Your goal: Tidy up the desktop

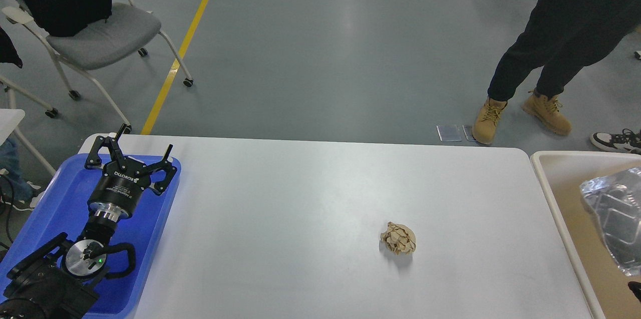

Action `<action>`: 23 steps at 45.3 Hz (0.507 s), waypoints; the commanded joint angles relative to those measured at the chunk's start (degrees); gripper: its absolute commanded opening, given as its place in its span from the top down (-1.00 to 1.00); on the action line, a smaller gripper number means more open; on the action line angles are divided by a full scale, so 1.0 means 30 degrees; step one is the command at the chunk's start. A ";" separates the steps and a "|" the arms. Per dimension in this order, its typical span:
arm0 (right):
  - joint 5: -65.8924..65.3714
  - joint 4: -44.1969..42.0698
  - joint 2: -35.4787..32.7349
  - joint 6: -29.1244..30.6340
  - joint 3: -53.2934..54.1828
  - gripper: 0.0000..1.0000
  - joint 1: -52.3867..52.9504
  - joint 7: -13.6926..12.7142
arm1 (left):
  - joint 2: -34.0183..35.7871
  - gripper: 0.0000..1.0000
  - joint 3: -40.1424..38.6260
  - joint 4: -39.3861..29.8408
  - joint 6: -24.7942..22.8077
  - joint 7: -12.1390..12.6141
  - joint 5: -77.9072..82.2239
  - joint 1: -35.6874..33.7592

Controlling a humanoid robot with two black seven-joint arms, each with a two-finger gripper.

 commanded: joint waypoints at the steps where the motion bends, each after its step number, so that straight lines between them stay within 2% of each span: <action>1: 0.0036 -0.0029 0.0100 0.0211 0.0086 -0.96 -0.0205 0.0126 | -0.0013 -0.98 0.0001 0.0000 0.0000 0.0001 0.0000 0.0000; 16: -0.0374 0.0029 -0.0222 0.0886 -0.0236 -1.00 -0.0029 0.0097 | -0.0013 -0.98 0.0001 0.0000 0.0029 0.0001 0.0000 -0.0030; 23: -0.1516 0.0058 -0.1129 0.1793 -0.0236 -1.00 0.0935 0.0068 | -0.0013 -0.98 0.0001 0.0000 0.0029 0.0001 0.0000 -0.0030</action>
